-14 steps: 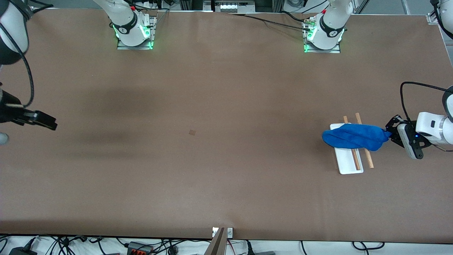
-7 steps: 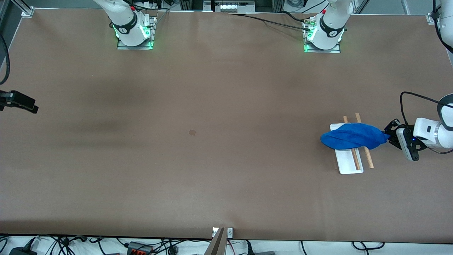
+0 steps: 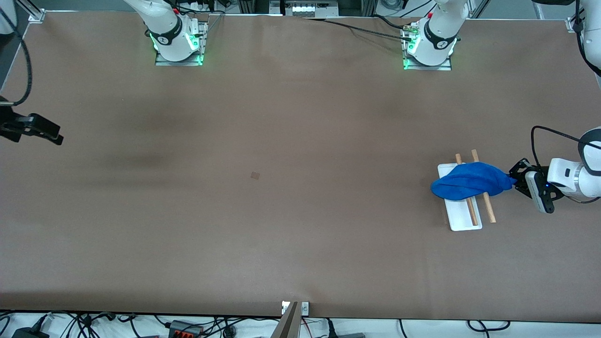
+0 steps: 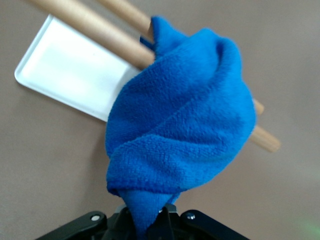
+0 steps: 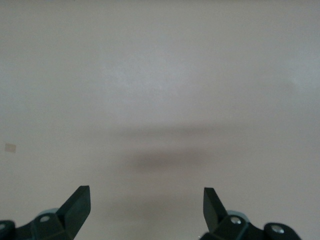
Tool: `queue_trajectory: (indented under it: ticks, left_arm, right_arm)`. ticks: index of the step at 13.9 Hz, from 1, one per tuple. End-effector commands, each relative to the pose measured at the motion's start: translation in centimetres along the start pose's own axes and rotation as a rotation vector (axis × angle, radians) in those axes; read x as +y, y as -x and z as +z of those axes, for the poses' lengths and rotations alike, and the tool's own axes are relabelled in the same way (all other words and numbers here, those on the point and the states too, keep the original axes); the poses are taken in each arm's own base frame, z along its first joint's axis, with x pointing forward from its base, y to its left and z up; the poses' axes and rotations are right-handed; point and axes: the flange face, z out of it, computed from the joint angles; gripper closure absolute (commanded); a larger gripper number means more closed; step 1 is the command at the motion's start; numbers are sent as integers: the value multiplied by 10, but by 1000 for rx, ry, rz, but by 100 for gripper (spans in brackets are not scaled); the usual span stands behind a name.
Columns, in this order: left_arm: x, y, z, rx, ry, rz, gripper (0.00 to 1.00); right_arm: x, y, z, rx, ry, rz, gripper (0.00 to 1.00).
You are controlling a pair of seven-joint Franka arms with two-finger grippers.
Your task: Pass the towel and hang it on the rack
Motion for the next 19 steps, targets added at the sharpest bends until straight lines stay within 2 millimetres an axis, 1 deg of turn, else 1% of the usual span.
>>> queue_trajectory:
  ticks: [1, 2, 3, 4, 6, 10, 11, 13, 15, 16, 18, 19]
  left_arm:
    - [-12, 8, -1, 5, -36, 13, 97]
    - [-13, 8, 0, 7, -36, 14, 96]
    - [-13, 7, 0, 8, -35, 13, 94]
    - [-13, 7, 0, 7, -36, 12, 80]
    - [-12, 8, -2, 17, -31, 11, 0]
    - [-7, -8, -12, 22, -41, 1, 0]
    - [-5, -9, -20, 17, -36, -11, 0]
    - [1, -19, -42, 10, -8, -31, 0]
    - [8, -27, -60, -6, 12, -103, 0]
    - [13, -38, -70, -30, 13, -116, 0]
    - [21, -51, -93, -55, 5, -173, 0]
    - [27, -57, -102, -60, 15, -203, 0]
  right_arm:
    - [1, 29, 1, 7, -16, 1, 0]
    - [2, 27, 1, 12, -14, 0, 0]
    - [2, 23, 0, 15, -6, -12, 0]
    - [0, 20, -2, 15, -5, -20, 0]
    - [-3, 18, -5, 24, -14, -9, 0]
    - [-5, 16, -3, 21, -11, -20, 0]
    - [-6, 16, -3, 21, -10, -23, 0]
    - [-4, 17, -4, 20, -11, -25, 0]
    - [-4, 18, -6, 24, -11, -30, 0]
    - [-5, 18, -6, 25, -11, -30, 0]
    - [-8, 17, -4, 20, -12, -25, 0]
    - [-4, 17, -4, 18, -11, -22, 0]
